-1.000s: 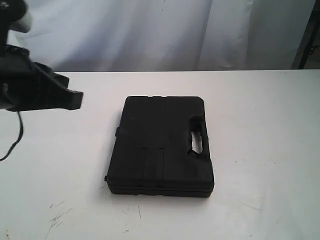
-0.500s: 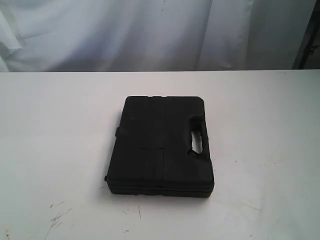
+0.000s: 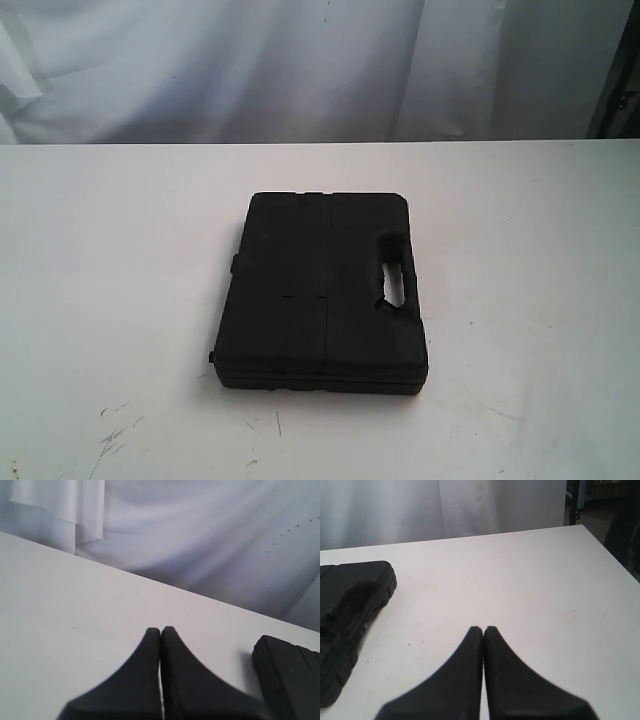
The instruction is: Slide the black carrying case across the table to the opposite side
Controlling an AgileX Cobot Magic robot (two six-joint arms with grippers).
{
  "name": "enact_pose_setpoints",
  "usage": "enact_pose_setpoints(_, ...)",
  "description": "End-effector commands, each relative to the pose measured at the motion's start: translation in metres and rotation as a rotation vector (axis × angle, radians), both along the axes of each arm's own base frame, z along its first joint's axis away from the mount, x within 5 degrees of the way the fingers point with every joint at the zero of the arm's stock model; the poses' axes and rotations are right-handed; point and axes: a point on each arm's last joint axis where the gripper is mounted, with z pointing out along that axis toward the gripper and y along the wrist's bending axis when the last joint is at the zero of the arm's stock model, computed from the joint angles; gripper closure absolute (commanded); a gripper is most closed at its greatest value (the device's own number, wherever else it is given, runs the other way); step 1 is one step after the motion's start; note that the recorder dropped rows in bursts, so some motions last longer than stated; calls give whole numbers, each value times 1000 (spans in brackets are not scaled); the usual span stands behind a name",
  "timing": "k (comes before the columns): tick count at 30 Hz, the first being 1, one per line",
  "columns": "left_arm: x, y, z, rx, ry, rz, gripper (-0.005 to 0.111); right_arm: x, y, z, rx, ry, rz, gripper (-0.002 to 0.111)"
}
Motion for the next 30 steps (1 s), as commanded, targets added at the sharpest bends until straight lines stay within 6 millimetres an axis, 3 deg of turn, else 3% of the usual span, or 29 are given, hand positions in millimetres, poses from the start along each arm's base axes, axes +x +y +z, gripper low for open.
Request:
enact_pose_setpoints(1, -10, -5, -6, 27, 33, -55, 107, 0, 0, 0, -1, -10, 1, 108)
enact_pose_setpoints(9, -11, -7, -29, 116, 2, -92, 107, 0, 0, 0, -1, -10, 1, 108)
enact_pose_setpoints(30, -12, -5, -33, 201, 47, -92, 107, 0, 0, 0, -1, -10, 1, 108)
